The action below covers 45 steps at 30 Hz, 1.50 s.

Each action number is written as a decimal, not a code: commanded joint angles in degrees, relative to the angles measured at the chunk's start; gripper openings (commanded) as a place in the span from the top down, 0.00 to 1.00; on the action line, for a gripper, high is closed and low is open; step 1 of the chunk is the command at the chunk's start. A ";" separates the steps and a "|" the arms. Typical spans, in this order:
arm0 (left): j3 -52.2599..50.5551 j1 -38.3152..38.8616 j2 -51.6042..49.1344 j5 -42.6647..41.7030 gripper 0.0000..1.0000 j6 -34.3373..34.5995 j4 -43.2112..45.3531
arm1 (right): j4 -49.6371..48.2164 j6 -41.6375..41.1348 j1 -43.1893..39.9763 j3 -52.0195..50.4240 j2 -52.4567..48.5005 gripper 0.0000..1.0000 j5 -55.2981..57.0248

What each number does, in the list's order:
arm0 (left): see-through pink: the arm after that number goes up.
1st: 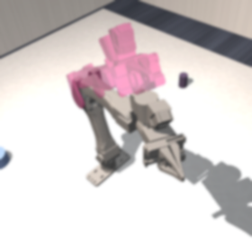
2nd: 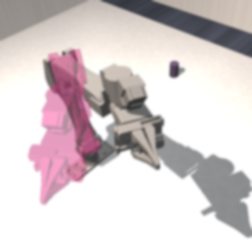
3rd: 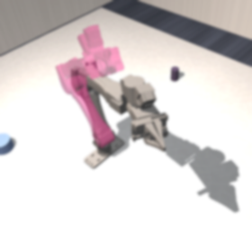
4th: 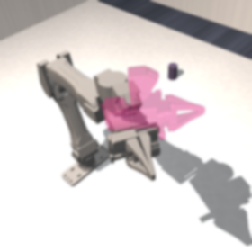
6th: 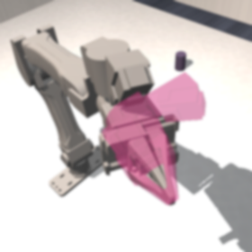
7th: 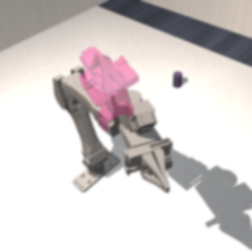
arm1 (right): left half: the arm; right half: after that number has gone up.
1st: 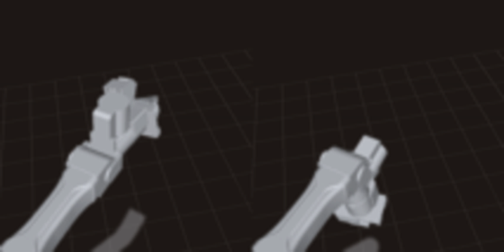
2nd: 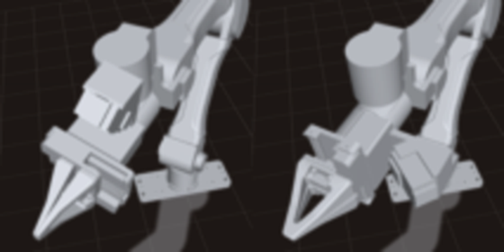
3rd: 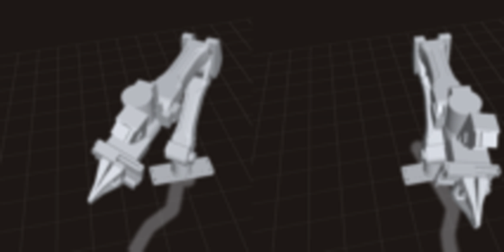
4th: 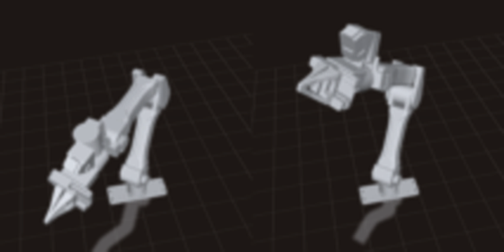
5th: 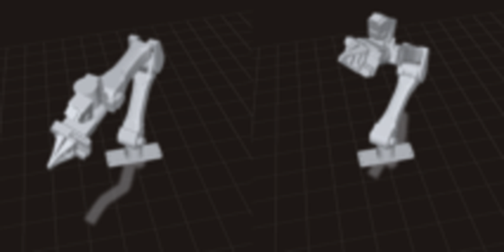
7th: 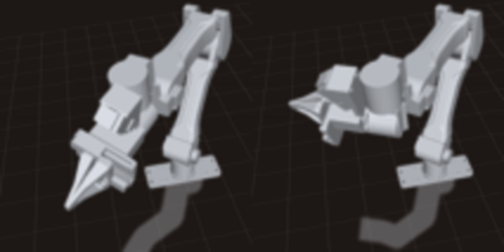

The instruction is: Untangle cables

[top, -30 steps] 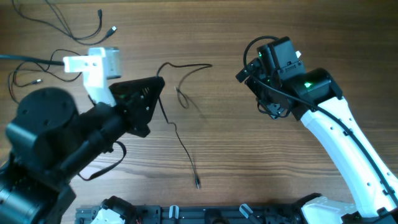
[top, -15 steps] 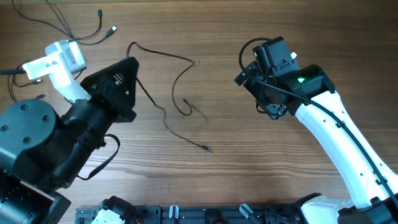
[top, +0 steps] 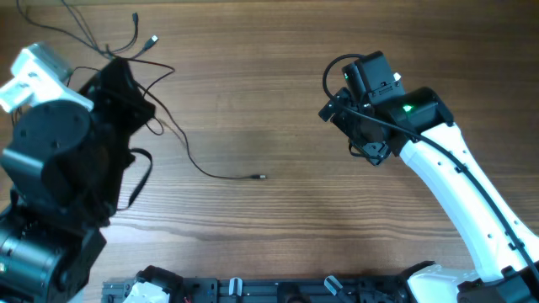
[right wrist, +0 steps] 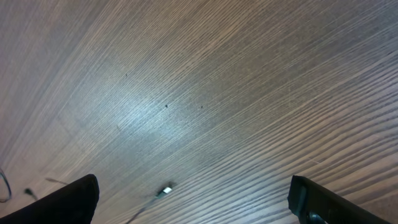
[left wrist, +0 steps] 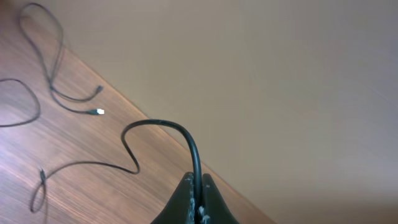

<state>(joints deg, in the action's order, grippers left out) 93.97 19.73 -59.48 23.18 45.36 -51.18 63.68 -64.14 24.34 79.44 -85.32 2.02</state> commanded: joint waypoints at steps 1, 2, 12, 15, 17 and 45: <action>0.20 -8.33 -2.97 -10.19 0.96 -0.13 0.35 | 0.28 1.22 0.24 0.70 -0.74 0.00 1.36; 0.20 -12.41 -4.63 -15.17 0.96 -0.11 -0.07 | 0.44 1.25 0.24 0.70 -0.74 0.00 1.36; 0.20 -36.00 -16.68 -26.51 0.96 0.92 -5.03 | 0.26 4.13 0.24 0.68 -0.74 0.00 1.36; 0.20 -42.36 -19.58 -26.14 0.96 -0.39 -5.31 | 0.55 4.15 0.24 0.70 -0.74 0.00 0.68; 0.13 -46.80 -22.36 -23.21 0.94 -0.61 -5.44 | 0.55 4.17 0.24 0.70 -0.74 0.00 0.48; 0.13 -71.28 -46.23 -3.52 0.90 -13.49 8.31 | -1.49 4.15 0.24 0.70 -1.55 0.00 0.50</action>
<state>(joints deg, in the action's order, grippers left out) 93.97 -50.48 -104.81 15.16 34.26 -43.11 62.54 -61.17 24.34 79.44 -85.34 1.98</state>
